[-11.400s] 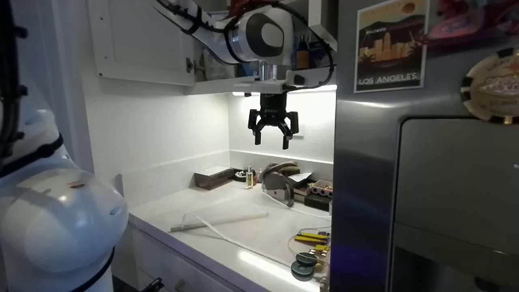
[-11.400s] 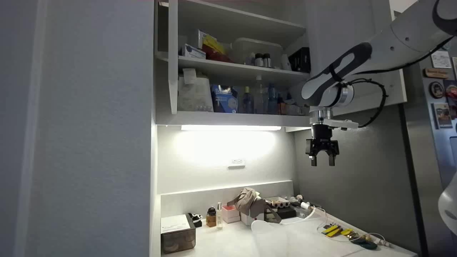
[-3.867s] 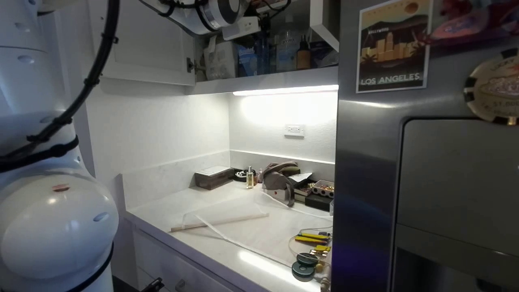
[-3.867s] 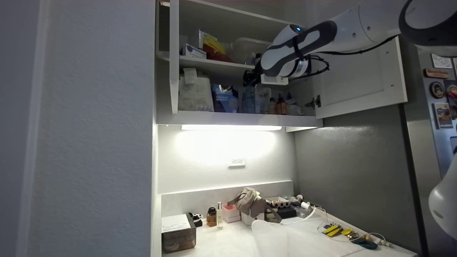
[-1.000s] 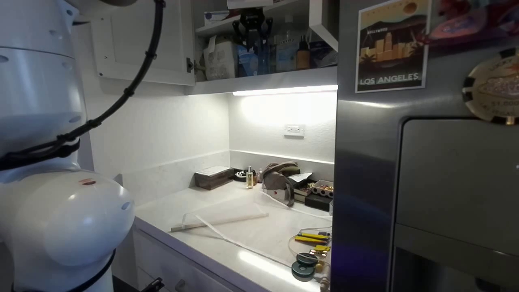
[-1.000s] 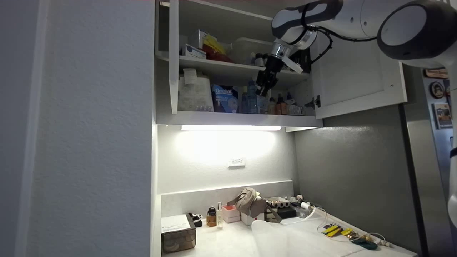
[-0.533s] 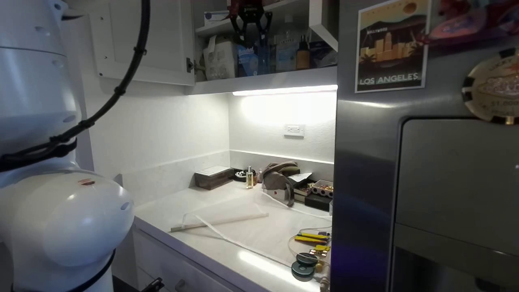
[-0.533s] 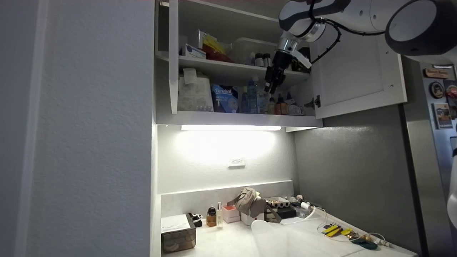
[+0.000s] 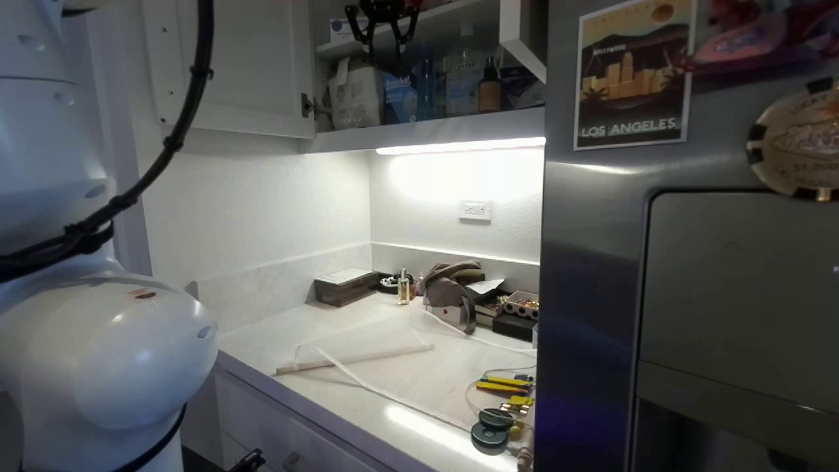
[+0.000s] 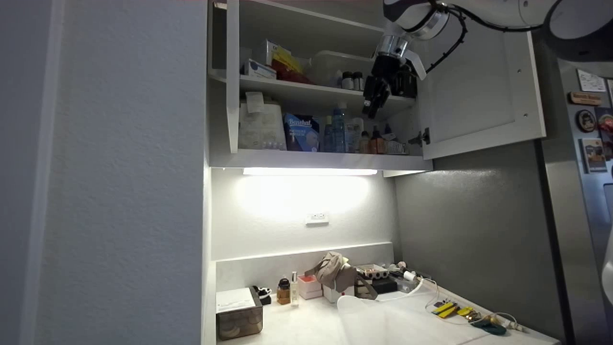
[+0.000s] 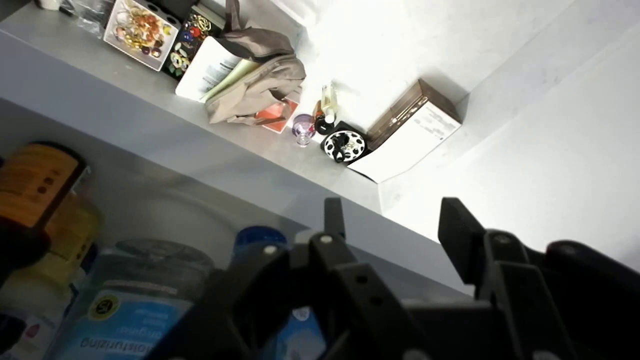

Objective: Move the blue bottle to the left side of the cabinet

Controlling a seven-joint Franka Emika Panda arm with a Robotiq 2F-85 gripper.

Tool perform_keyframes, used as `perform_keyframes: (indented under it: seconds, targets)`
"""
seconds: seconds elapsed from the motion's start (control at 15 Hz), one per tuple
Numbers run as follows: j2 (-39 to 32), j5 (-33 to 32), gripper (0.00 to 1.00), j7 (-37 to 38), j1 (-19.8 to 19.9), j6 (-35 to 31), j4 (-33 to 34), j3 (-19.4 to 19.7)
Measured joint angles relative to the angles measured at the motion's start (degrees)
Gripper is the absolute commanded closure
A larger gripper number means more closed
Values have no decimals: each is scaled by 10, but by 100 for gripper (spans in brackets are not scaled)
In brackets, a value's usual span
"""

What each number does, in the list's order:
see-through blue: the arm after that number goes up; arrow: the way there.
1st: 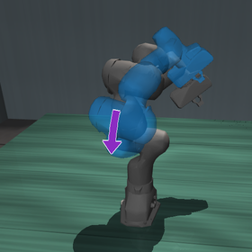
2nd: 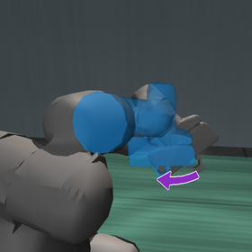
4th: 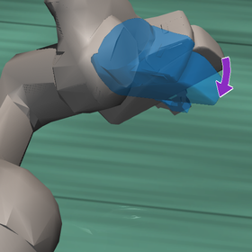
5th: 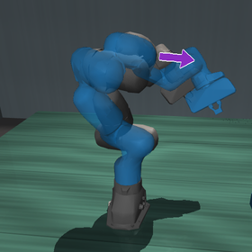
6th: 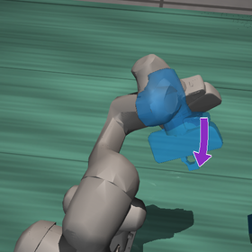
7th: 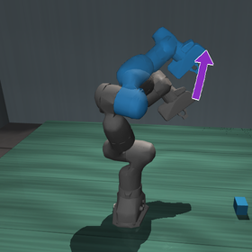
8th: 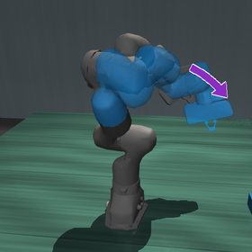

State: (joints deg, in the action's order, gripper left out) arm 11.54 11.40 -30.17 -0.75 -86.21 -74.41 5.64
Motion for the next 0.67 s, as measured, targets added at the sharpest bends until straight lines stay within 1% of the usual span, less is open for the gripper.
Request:
perform_keyframes:
  seconds: [0.27,0.53,0.6,0.67]
  targets:
    - [24,0,71,-19,-10,20,-26,-12]
    - [37,0,71,-46,-15,27,-54,-21]
    - [39,0,52,-55,-16,27,-60,-22]
    - [41,0,23,-63,-16,27,-65,-22]
